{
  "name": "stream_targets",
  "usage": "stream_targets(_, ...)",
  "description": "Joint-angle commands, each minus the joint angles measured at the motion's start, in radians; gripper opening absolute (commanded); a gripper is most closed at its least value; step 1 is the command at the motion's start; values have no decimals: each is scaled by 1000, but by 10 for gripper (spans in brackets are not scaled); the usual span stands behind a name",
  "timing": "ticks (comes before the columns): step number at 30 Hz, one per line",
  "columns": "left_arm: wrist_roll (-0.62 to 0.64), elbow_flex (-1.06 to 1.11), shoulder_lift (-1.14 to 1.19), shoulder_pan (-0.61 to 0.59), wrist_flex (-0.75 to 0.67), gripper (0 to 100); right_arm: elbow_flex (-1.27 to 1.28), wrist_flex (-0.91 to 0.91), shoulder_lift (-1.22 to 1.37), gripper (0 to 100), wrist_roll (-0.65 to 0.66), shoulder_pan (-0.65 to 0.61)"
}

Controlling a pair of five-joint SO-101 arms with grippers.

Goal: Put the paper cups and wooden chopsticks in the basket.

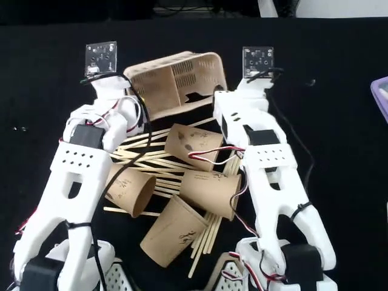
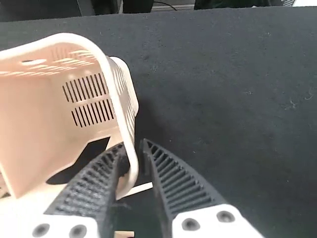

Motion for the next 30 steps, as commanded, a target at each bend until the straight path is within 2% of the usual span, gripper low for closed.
stream_targets(1,3,-102,-5,-81,28,30,-18,-21,-73,11,-11,26)
stream_targets(4,-28,-231,37,-84,127,29,-39,71,-150,11,-11,26)
stream_targets(9,-38,-536,215,-81,416,29,-156,341,-318,11,2,0)
stream_targets(15,-43,-952,502,-108,752,30,-166,327,-272,11,69,-6)
stream_targets(19,-143,-1233,652,-147,928,30,-193,328,-191,11,87,-32)
stream_targets(24,-190,-1508,790,-205,1022,30,-282,397,-140,11,89,-55)
stream_targets(28,-186,-1543,872,-196,1022,30,-308,393,-120,14,89,-72)
stream_targets(30,-186,-1541,895,-185,1022,41,-306,393,-110,50,87,-94)
